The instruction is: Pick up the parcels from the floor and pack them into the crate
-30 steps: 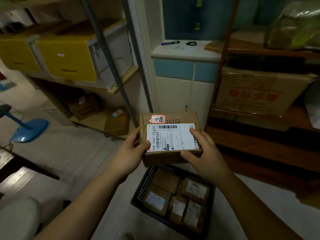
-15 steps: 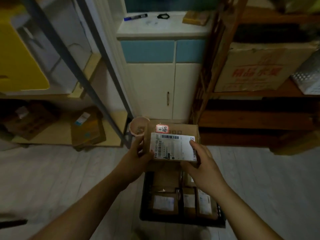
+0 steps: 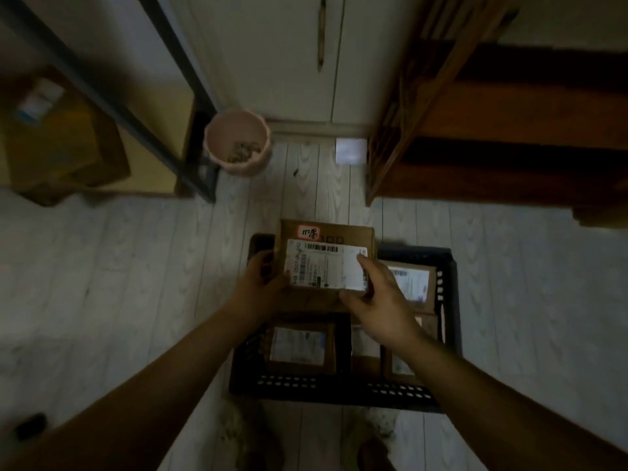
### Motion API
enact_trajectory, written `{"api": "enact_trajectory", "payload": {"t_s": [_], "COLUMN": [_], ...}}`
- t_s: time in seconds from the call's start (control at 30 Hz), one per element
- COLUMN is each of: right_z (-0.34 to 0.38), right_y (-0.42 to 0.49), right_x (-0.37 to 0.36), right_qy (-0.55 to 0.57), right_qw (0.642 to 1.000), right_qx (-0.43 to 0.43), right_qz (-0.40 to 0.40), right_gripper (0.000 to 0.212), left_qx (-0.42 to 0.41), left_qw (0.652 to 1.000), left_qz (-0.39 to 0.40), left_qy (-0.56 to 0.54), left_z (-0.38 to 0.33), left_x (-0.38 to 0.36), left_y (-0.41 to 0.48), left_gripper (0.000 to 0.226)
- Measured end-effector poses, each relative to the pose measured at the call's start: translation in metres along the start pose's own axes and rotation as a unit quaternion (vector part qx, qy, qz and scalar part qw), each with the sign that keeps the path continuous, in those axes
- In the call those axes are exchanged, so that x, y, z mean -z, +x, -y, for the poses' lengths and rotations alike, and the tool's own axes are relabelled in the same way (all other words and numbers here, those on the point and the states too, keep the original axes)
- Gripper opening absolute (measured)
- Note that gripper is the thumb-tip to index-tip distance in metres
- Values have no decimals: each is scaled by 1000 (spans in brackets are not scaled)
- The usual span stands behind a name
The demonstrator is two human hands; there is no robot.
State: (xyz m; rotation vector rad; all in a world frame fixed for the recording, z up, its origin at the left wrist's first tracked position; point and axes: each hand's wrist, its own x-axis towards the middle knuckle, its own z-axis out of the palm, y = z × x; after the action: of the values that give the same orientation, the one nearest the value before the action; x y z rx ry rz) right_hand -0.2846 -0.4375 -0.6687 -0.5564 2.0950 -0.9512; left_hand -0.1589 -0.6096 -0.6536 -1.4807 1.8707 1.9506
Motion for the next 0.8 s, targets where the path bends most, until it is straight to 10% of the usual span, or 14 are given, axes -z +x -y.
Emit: {"api": "enact_trajectory", "payload": {"t_s": [0.8], "right_z": [-128], "right_y": [107], "right_x": [-60], "right_qy": [-37], "right_qw": [993], "right_qx": [-100], "right_qz": [-45], "right_gripper": [66], "left_qx": [15], "left_qw": [992], "left_qz": [2], "left_qy": [126], "left_z": [126], "left_x": [-50], "left_y": [135], "left_gripper": [70]}}
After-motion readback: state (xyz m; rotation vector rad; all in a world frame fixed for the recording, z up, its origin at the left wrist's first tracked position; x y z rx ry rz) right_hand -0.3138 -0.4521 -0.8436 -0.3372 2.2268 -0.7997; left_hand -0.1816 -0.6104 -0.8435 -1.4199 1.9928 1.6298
